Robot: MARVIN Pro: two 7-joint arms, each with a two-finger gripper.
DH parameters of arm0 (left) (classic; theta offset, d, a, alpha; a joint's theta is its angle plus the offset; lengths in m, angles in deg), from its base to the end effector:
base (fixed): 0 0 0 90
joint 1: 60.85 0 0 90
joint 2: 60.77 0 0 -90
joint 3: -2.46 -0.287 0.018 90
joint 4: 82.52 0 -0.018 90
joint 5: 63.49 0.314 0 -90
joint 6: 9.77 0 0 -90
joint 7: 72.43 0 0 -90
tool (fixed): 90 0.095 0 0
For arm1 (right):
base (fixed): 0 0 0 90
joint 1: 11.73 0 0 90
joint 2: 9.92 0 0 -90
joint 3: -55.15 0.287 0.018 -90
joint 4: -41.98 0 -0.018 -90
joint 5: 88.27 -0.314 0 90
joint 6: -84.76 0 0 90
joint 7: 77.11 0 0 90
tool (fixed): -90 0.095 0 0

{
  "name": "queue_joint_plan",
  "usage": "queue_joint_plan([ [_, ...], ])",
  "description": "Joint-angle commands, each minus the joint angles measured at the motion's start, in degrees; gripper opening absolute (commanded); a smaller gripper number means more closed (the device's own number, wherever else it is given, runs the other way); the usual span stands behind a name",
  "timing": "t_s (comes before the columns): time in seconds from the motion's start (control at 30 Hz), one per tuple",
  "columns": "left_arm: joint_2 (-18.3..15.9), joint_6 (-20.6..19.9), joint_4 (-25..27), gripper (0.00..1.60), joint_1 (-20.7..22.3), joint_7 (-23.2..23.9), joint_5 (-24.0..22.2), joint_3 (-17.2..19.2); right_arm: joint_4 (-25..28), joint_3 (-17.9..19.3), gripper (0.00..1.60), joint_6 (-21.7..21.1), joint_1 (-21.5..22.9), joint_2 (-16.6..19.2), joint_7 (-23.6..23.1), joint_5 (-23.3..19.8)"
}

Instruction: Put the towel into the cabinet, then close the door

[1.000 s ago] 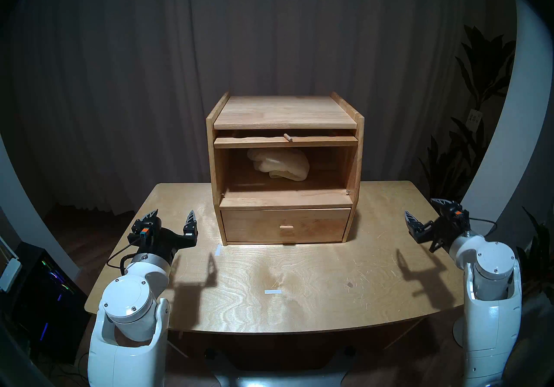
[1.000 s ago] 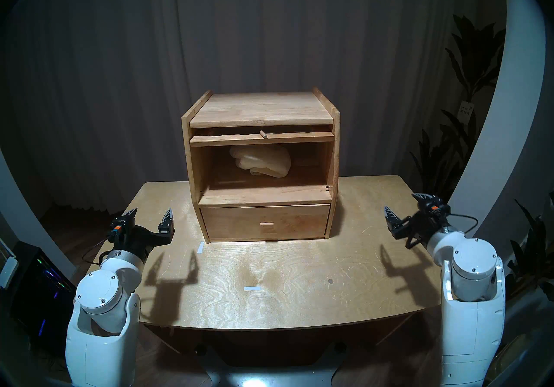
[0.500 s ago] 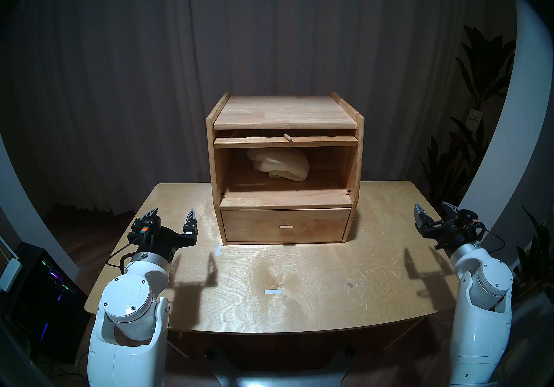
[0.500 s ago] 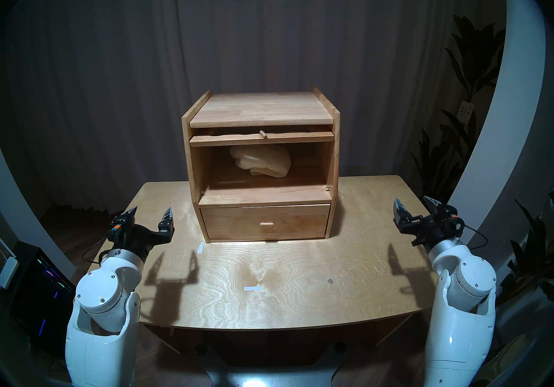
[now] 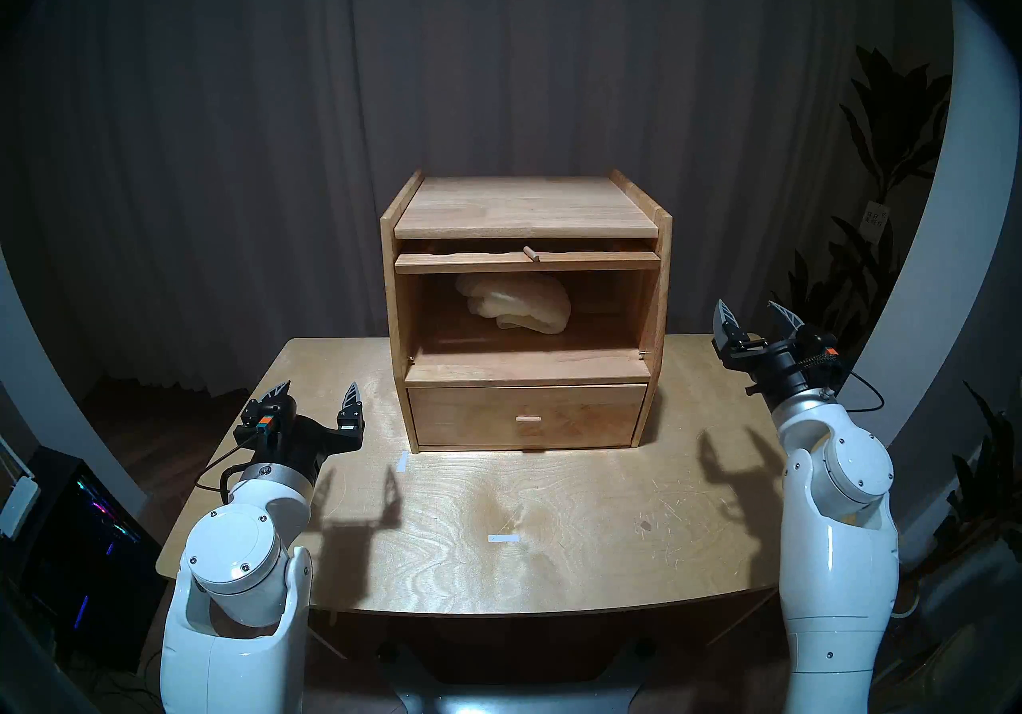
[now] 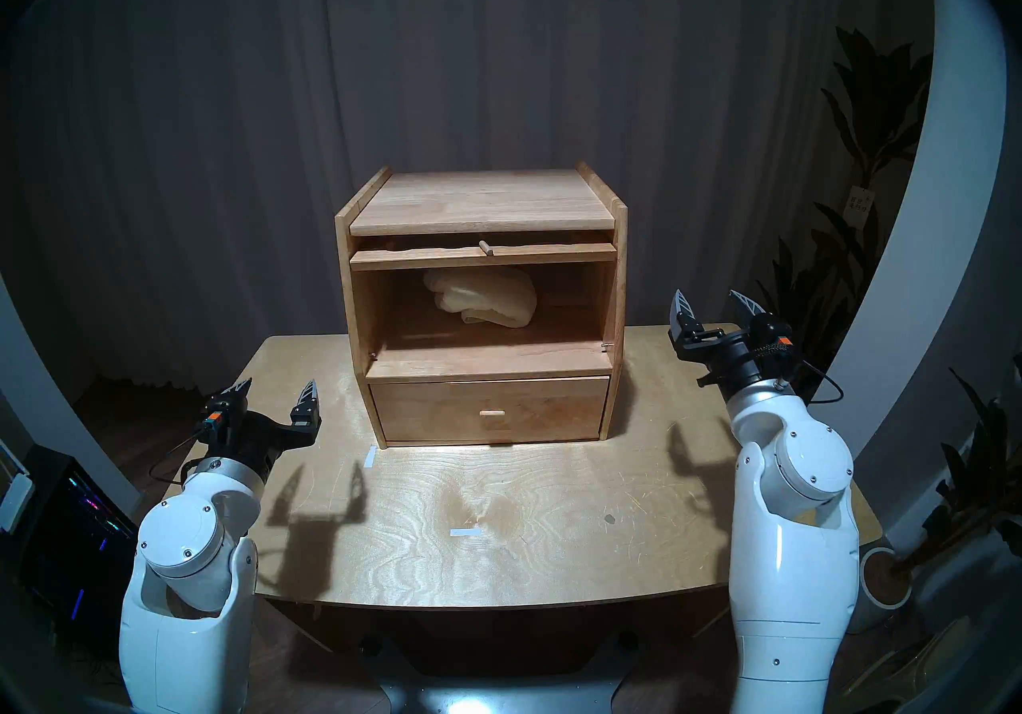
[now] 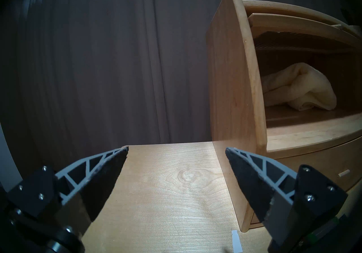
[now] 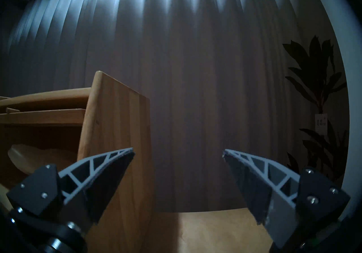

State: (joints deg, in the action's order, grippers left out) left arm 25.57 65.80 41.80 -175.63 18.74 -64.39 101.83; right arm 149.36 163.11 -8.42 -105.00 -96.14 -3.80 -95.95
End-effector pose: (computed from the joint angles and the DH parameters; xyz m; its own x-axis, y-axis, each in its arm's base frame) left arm 0.3008 0.0648 -0.2363 0.0853 -0.1003 0.9913 0.0986 -0.9892 -0.1086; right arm 0.3879 -0.1121 -0.2000 -0.2166 0.0113 0.9762 0.0099 -0.9999 0.0138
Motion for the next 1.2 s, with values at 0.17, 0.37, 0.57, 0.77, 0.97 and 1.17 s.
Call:
queue_joint_plan([
  [0.17,0.14,0.35,1.93,1.60,0.17,-0.14,-0.11,0.16,-6.30,-7.93,1.60,0.45,9.36,6.19,9.66,16.37],
  [0.37,0.23,0.28,2.25,1.60,-0.03,-0.17,-0.14,0.19,-8.27,-8.96,1.60,0.44,11.93,5.96,15.59,24.35],
  [0.57,0.35,0.16,2.57,1.60,-0.23,-0.22,-0.16,0.23,-10.29,-9.30,1.60,0.50,11.96,4.69,20.51,27.85],
  [0.77,0.39,0.16,2.56,1.60,-0.22,-0.19,-0.12,0.23,-8.54,-5.41,1.60,1.96,9.06,1.47,15.77,16.66],
  [0.97,0.48,0.11,2.65,1.60,-0.27,-0.16,-0.09,0.26,-9.38,-3.82,1.60,0.39,7.73,1.92,10.75,11.16],
  [1.17,0.53,0.10,2.67,1.60,-0.27,-0.13,-0.06,0.28,-9.09,-4.70,1.60,0.22,7.38,2.93,10.91,13.42],
])
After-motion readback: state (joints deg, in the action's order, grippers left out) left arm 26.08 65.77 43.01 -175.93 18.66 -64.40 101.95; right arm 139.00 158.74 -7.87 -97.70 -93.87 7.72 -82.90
